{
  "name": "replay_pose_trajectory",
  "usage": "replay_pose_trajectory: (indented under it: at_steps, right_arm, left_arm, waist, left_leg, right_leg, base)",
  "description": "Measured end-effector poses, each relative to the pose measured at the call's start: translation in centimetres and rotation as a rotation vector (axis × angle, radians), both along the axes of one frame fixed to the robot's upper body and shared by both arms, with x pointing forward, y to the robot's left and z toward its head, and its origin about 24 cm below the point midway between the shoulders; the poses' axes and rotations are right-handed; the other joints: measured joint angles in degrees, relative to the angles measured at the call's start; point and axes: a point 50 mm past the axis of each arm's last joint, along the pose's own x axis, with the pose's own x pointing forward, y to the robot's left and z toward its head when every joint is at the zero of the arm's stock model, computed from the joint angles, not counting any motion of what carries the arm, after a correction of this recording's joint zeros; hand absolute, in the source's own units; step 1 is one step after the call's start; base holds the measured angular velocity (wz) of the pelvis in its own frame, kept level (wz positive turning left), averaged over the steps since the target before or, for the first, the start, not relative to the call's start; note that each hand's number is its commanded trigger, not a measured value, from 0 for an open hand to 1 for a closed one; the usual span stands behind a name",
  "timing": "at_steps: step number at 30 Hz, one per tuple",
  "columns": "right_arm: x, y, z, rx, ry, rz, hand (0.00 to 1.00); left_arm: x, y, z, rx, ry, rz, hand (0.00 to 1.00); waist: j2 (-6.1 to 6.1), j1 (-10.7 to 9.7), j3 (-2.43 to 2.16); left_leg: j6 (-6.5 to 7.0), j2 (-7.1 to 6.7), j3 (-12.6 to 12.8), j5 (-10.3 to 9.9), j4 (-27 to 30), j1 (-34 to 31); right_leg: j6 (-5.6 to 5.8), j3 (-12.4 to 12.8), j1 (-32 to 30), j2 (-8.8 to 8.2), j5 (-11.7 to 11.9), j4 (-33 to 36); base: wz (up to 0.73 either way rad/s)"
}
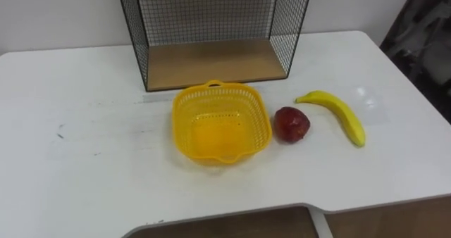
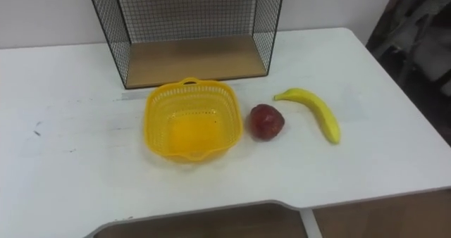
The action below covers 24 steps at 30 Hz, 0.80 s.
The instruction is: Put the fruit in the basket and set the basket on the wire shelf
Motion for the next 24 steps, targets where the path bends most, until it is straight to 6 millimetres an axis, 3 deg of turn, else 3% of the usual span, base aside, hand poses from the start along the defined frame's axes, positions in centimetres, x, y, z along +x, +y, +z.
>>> replay_pose_trajectory:
  at_steps: [6,10,13,17,24]
  right_arm:
    - [3.2,-2.2,6.2,-0.328,0.028,0.031,0.0]
    - [4.7,-2.1,10.1,-0.504,-0.021,0.055,0.0]
    - [6.3,-0.9,13.4,-0.733,0.009,0.13,0.0]
    - [7.6,0.3,15.2,-0.86,-0.008,0.21,0.0]
    - [10.2,2.6,16.4,-0.954,-0.133,0.501,0.0]
  left_arm:
    - [1.2,0.2,0.1,0.011,-0.035,-0.042,0.0]
    - [1.4,0.2,0.1,0.011,-0.037,-0.051,0.0]
    - [1.3,0.2,0.1,0.008,-0.033,-0.06,0.0]
    - [1.5,-0.2,0.0,-0.004,-0.03,-0.092,0.0]
    - [1.6,-0.4,-0.1,-0.002,-0.019,-0.126,0.0]
  waist:
    - [-0.45,0.34,0.31]
    - [-0.19,0.69,0.41]
    - [-0.14,1.02,0.44]
    - [-0.59,2.41,0.38]
    - [-0.94,3.81,0.42]
  left_leg:
    - [0.01,0.05,-0.06,0.0,0.54,-1.85]
    - [0.03,0.08,-0.12,0.03,0.51,-2.79]
    - [0.02,0.05,-0.12,0.03,0.5,-3.06]
    - [0.02,0.08,0.01,0.03,0.36,-2.59]
    - [0.02,0.13,-0.01,0.03,0.38,-2.44]
  right_leg:
    - [-0.08,-0.1,-1.74,0.0,-0.07,0.27]
    - [-0.21,-0.01,-2.39,0.05,0.02,0.96]
    - [-0.2,0.12,-3.03,0.06,0.01,1.08]
    - [-0.23,0.57,-2.83,0.19,0.03,1.06]
    - [-0.26,0.5,-2.3,0.17,0.05,0.96]
  base:
    - [0.01]
    - [0.0]
    - [-0.01]
    - [-0.05]
    - [0.01]
